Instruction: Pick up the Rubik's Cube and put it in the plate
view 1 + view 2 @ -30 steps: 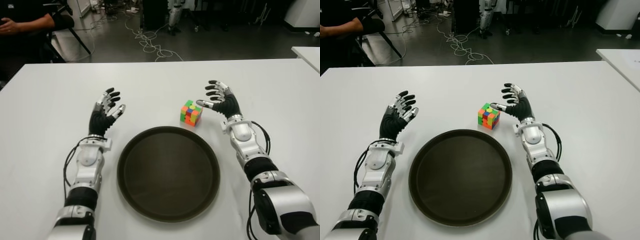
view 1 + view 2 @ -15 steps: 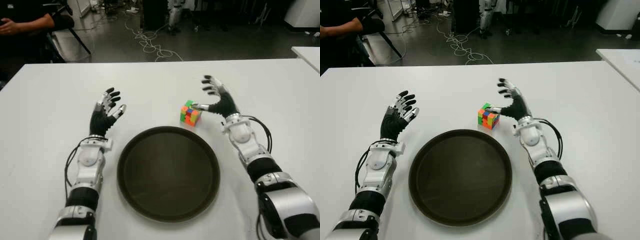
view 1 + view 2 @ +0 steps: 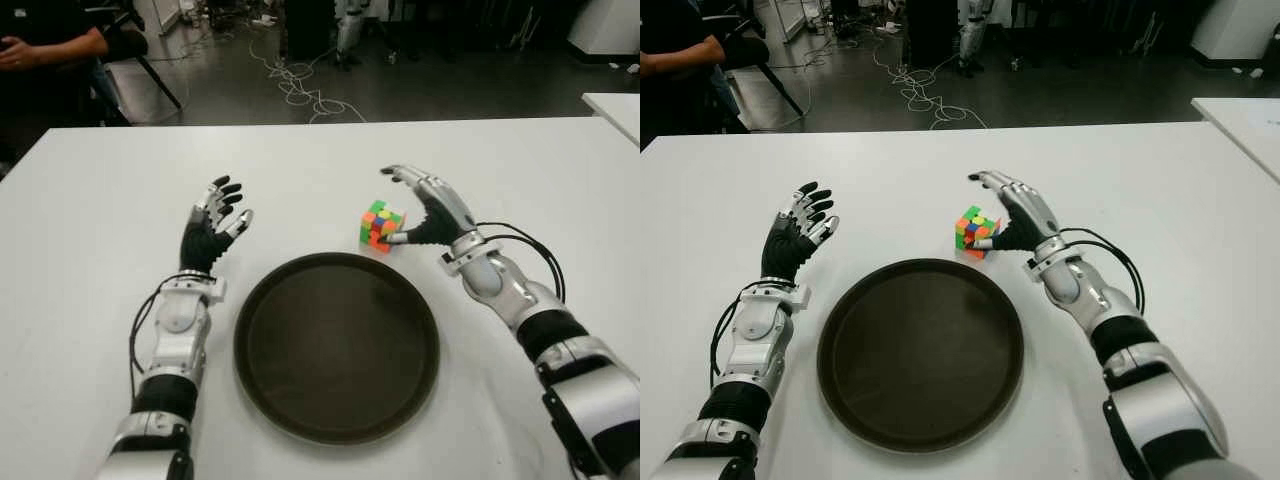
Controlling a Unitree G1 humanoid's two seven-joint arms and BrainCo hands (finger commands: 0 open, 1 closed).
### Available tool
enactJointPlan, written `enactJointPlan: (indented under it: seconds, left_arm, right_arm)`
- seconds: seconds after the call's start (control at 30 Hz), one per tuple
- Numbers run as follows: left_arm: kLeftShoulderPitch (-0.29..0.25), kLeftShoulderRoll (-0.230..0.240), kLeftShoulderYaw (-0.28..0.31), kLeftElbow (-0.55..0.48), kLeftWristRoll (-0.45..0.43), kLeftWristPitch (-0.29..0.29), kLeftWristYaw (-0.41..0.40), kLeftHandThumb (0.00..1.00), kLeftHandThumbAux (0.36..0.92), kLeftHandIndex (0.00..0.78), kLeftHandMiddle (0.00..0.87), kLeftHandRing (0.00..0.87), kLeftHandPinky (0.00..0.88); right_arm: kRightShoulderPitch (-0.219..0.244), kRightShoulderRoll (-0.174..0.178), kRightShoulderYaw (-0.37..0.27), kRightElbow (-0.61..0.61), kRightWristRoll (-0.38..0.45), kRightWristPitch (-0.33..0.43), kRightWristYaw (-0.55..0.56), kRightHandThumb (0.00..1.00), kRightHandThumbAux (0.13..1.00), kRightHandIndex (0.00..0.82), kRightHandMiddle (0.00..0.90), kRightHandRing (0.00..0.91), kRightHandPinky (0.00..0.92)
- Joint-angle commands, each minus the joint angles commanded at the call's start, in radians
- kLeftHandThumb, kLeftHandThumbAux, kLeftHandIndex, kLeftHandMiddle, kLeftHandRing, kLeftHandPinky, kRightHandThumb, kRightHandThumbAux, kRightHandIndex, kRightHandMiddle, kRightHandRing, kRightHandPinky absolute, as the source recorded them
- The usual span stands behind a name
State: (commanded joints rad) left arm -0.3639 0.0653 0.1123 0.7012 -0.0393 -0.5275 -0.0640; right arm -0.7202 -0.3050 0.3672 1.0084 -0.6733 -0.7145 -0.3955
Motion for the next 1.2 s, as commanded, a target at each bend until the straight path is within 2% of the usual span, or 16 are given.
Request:
enactJointPlan:
  seconds: [0.33, 0.93, 1.07, 1.2]
  left_arm:
    - [0.004, -0.003, 0.001, -0.008, -0.007, 0.006, -0.008, 0.048, 0.733, 0.144, 0.207, 0.169, 0.1]
    - [0.013, -0.007, 0.004, -0.023, -0.014, 0.013, -0.013, 0.045, 0.736, 0.145, 0.212, 0.169, 0.098]
    - [0.014, -0.006, 0.003, -0.026, -0.014, 0.016, -0.013, 0.044, 0.725, 0.143, 0.209, 0.168, 0.099]
    - [0.015, -0.004, 0.001, -0.026, -0.012, 0.016, -0.016, 0.049, 0.726, 0.145, 0.212, 0.167, 0.097]
  right_arm:
    - [-0.045, -0.007, 0.063, 0.001, -0.051, 0.079, 0.023, 0.0, 0.797, 0.185, 0.189, 0.179, 0.191]
    - [-0.06, 0.015, 0.119, 0.037, -0.06, 0.149, 0.009, 0.0, 0.805, 0.185, 0.176, 0.16, 0.159]
    - [-0.07, 0.023, 0.124, 0.056, -0.068, 0.18, -0.016, 0.0, 0.802, 0.183, 0.18, 0.169, 0.171]
    - [-0.076, 0.035, 0.125, 0.079, -0.075, 0.205, -0.078, 0.0, 0.82, 0.212, 0.224, 0.218, 0.227]
